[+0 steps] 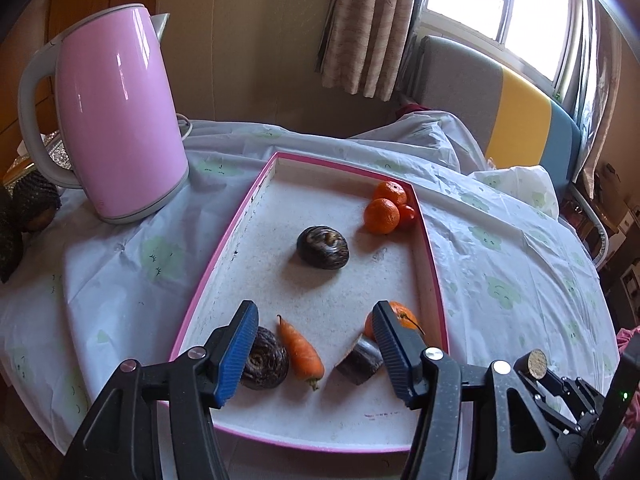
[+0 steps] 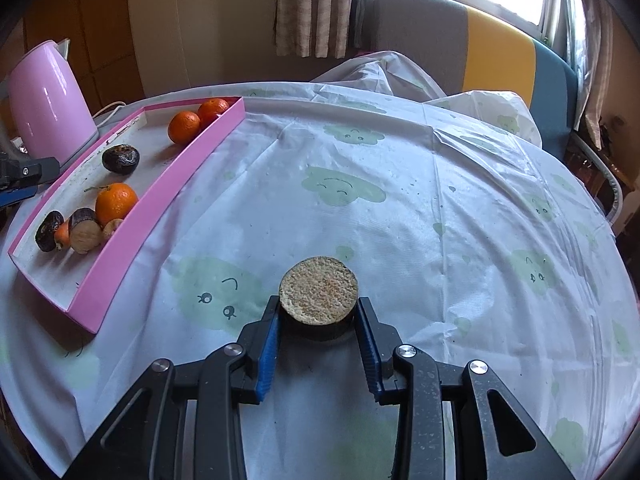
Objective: Organize fruits
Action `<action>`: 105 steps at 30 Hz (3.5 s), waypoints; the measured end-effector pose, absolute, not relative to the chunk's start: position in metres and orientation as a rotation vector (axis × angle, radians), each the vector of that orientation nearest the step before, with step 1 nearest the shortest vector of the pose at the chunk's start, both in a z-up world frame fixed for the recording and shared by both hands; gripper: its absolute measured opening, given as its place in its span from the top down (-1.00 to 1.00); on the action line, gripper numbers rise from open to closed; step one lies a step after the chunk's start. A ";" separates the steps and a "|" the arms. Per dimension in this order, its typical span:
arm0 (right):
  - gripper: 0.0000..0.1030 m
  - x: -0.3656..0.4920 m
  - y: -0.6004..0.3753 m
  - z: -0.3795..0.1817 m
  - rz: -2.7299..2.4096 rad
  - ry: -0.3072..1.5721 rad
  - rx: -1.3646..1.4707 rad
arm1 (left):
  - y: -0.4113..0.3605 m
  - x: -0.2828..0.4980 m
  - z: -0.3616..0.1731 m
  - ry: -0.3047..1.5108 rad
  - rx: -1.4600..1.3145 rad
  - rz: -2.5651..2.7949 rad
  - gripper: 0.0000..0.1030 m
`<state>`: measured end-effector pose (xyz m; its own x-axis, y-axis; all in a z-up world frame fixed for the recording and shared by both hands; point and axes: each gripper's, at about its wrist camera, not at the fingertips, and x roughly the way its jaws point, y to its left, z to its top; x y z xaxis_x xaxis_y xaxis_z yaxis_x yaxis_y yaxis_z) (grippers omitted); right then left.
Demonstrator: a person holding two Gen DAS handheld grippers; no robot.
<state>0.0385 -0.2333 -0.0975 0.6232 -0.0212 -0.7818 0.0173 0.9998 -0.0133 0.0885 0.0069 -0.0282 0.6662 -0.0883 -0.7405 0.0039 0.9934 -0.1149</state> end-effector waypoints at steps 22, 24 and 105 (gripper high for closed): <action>0.30 0.043 -0.215 -0.083 0.045 0.896 -0.003 | 0.021 0.042 -0.021 0.813 -0.104 -0.040 -0.17; 0.30 0.047 -0.208 -0.076 0.071 0.887 -0.002 | 0.023 0.041 -0.022 0.816 -0.106 -0.037 -0.17; -0.50 0.027 -0.120 -0.027 0.187 0.737 -0.018 | 0.028 -0.007 0.022 0.634 -0.062 0.111 -0.28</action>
